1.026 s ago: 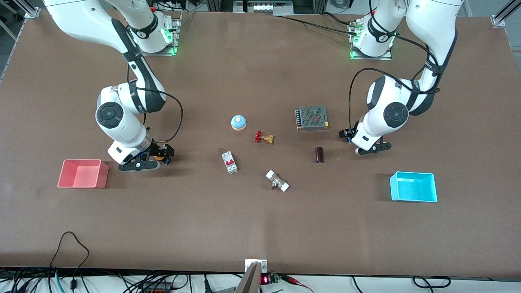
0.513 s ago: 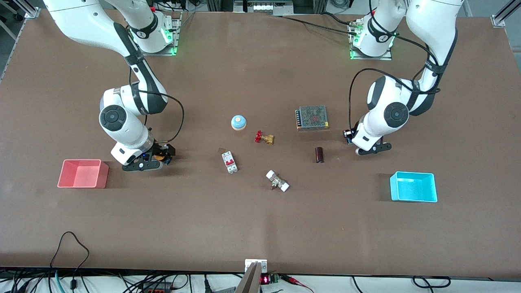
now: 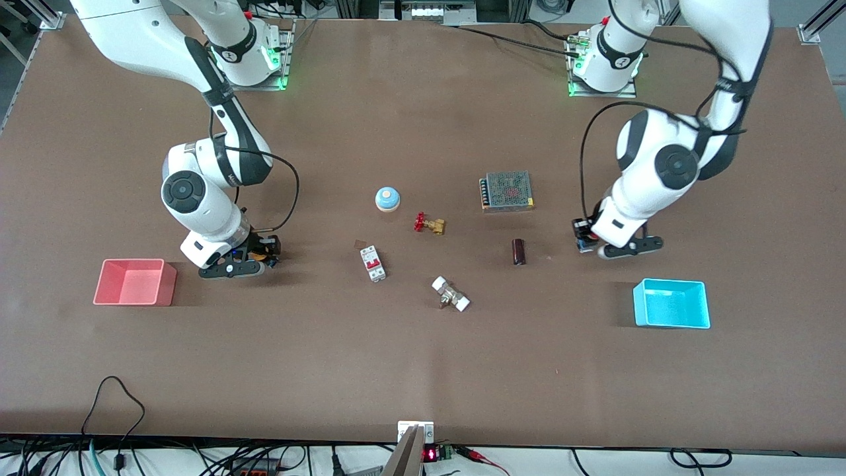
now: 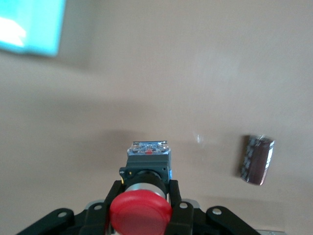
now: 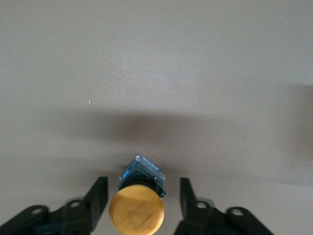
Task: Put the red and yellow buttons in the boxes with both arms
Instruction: 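Grasp the yellow button with the right gripper while the left gripper grasps red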
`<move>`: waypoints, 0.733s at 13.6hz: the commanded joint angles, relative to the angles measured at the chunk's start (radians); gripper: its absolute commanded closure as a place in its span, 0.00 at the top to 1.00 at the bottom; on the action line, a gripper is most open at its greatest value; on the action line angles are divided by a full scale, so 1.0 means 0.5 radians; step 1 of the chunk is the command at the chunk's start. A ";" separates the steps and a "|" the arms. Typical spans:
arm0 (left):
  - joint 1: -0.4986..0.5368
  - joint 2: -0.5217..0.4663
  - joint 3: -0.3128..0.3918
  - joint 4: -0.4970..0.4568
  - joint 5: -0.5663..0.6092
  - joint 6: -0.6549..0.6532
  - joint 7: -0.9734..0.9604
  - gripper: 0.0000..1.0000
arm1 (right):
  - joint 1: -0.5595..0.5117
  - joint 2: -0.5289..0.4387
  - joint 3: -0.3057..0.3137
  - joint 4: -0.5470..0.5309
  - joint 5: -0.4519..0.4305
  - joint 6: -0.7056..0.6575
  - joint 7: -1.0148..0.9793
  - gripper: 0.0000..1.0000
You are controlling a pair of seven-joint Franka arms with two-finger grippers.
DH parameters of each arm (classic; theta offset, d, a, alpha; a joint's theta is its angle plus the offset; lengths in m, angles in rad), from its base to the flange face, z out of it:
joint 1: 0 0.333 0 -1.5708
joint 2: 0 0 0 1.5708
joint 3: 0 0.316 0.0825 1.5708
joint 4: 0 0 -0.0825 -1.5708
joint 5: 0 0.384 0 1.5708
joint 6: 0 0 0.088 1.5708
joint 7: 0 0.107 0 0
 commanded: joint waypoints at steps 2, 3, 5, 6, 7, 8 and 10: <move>0.180 -0.067 0.005 0.156 0.049 -0.146 0.403 0.15 | -0.010 -0.008 0.008 -0.008 -0.012 0.007 -0.045 0.63; 0.220 -0.061 0.005 0.220 0.074 -0.216 0.456 0.15 | -0.010 -0.008 0.005 -0.008 -0.012 0.007 -0.069 0.60; 0.294 -0.024 0.005 0.337 0.272 -0.281 0.517 0.14 | -0.010 -0.008 0.008 -0.008 -0.012 0.007 -0.076 0.56; 0.324 -0.005 0.005 0.347 0.334 -0.281 0.554 0.14 | -0.010 -0.008 0.008 -0.008 -0.012 0.007 -0.076 0.54; 0.343 0.016 0.005 0.347 0.344 -0.281 0.615 0.14 | -0.007 -0.008 0.005 -0.008 -0.012 0.004 -0.076 0.51; 0.364 0.044 0.005 0.368 0.341 -0.278 0.686 0.14 | -0.007 -0.008 0.008 -0.011 -0.012 0.004 -0.079 0.51; 0.407 0.148 0.005 0.509 0.347 -0.278 0.799 0.14 | -0.007 -0.008 0.008 -0.011 -0.012 0.001 -0.082 0.50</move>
